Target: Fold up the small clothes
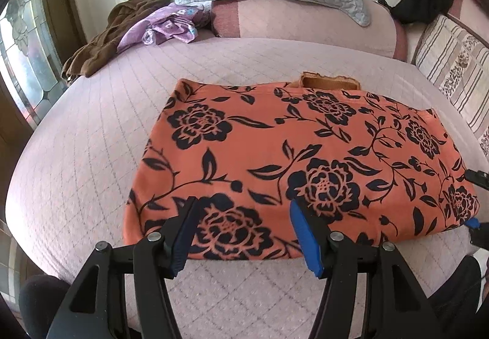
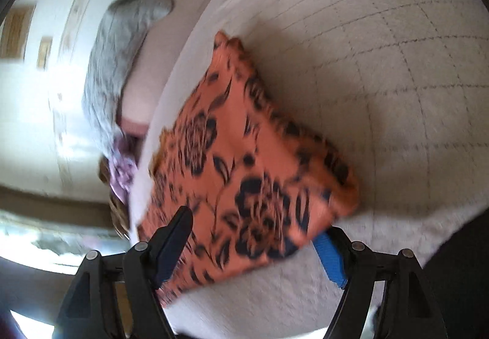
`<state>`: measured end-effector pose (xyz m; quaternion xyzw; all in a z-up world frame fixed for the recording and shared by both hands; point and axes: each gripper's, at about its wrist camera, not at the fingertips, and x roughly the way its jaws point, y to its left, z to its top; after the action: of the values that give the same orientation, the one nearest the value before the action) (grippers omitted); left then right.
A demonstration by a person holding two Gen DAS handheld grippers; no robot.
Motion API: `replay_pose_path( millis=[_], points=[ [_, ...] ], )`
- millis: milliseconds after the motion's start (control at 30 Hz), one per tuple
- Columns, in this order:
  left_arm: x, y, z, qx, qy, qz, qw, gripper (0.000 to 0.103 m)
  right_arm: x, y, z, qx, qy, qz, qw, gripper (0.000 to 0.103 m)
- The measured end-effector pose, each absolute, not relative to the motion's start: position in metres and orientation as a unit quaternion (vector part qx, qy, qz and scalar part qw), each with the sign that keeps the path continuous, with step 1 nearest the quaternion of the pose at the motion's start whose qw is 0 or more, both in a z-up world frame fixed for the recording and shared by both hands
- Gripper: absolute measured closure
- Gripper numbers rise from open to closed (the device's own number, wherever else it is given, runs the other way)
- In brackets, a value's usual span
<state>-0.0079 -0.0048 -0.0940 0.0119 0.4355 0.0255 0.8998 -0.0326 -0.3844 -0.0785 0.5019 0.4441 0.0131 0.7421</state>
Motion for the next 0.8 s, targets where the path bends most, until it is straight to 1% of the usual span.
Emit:
replay_pose_path(
  millis=[33,100,200,300,800],
  points=[
    [-0.005,-0.007,-0.095,0.015,0.437,0.023,0.899,0.041,-0.031,-0.388,-0.079,0.506,0.442,0.008,0.740,0.030],
    [-0.002,-0.009,-0.096,0.017,0.437,0.024,0.899,0.041,-0.027,-0.393,-0.079,0.508,0.438,0.000,0.742,0.039],
    [0.002,-0.008,-0.099,0.014,0.443,0.024,0.896,0.041,-0.023,-0.395,-0.079,0.494,0.442,-0.009,0.748,0.046],
    [0.005,-0.005,-0.102,0.014,0.447,0.026,0.894,0.041,-0.022,-0.394,-0.077,0.482,0.445,-0.011,0.754,0.048],
    [0.005,0.028,-0.105,-0.010,0.453,0.042,0.891,0.041,-0.005,-0.387,-0.075,0.454,0.458,-0.018,0.764,0.046]
  ],
)
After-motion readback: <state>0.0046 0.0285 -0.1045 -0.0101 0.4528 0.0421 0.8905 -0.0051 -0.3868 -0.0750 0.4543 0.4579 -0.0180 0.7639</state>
